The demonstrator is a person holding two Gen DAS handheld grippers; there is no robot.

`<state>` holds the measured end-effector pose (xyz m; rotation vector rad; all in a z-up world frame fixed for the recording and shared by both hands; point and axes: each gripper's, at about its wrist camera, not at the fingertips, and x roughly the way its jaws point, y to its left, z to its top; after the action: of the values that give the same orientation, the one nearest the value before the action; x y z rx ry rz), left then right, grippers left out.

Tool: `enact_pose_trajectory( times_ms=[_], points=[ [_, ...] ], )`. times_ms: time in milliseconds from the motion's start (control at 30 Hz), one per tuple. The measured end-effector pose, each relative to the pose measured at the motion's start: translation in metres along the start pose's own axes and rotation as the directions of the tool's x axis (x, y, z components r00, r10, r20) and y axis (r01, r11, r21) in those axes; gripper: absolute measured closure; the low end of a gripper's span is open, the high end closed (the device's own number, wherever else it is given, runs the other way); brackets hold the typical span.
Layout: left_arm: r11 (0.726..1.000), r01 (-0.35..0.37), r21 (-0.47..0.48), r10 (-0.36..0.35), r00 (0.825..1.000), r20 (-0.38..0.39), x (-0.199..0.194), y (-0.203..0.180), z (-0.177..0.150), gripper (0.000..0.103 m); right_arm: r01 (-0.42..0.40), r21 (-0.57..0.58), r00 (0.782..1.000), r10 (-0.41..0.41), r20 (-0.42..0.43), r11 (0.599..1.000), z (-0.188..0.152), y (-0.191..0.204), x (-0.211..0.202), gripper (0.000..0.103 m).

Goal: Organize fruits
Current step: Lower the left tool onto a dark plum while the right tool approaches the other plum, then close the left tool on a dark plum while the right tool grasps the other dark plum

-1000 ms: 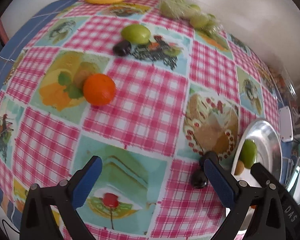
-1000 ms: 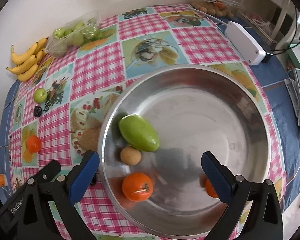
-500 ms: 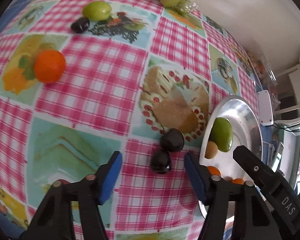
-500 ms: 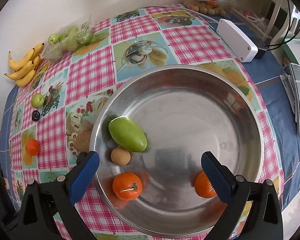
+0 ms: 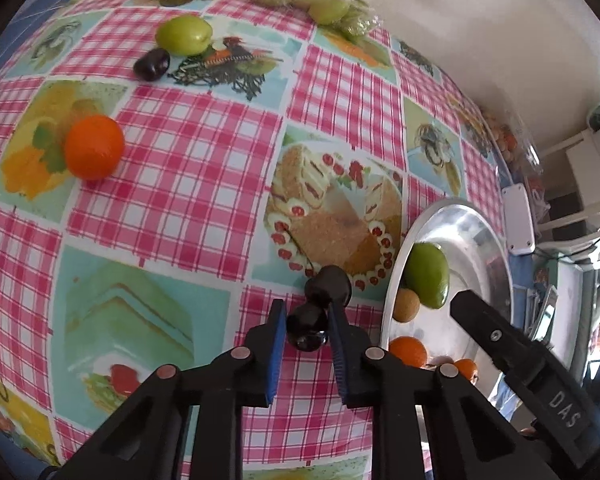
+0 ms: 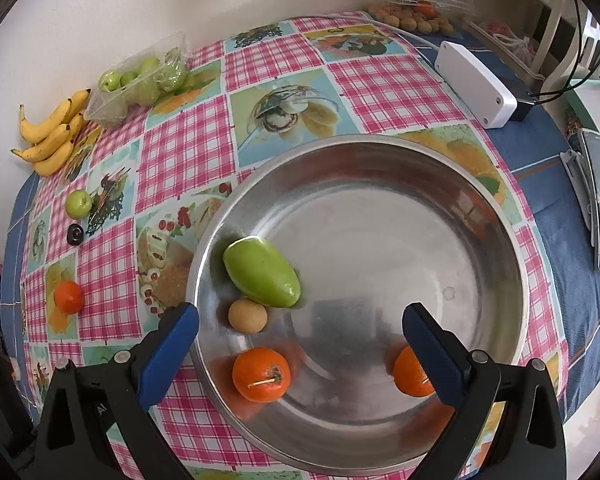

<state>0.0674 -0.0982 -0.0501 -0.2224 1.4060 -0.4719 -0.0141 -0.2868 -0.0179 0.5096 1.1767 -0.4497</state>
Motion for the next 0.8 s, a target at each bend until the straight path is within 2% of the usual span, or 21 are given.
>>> enact_pose_trajectory(
  times_ms=[233,533,600,667,800],
  points=[
    [0.996,-0.036,-0.077,0.044,0.994,0.097,-0.030,0.030,0.015,0.083,-0.051,-0.085,0.998,0.053,0.031,0.995,0.001,0.029,-0.004,0.001],
    [0.975,-0.019,-0.222,0.045,0.993,0.112,-0.041,0.069,0.024,0.082,-0.084,-0.201,0.994,0.095,0.046,0.976,-0.004,0.074,-0.004,0.003],
    [0.971,-0.031,-0.236,0.060,0.991,0.117,-0.043,0.075,0.026,0.082,-0.091,-0.227,0.994,0.103,0.041,0.970,-0.007,0.081,-0.002,0.011],
    [0.970,-0.041,-0.238,0.070,0.991,0.115,-0.043,0.077,0.027,0.081,-0.094,-0.256,0.994,0.106,0.037,0.962,-0.010,0.090,0.000,0.034],
    [0.977,-0.021,-0.210,0.039,0.996,0.082,-0.037,0.072,0.026,0.071,-0.093,-0.275,0.995,0.103,0.021,0.957,-0.012,0.097,0.004,0.039]
  ],
)
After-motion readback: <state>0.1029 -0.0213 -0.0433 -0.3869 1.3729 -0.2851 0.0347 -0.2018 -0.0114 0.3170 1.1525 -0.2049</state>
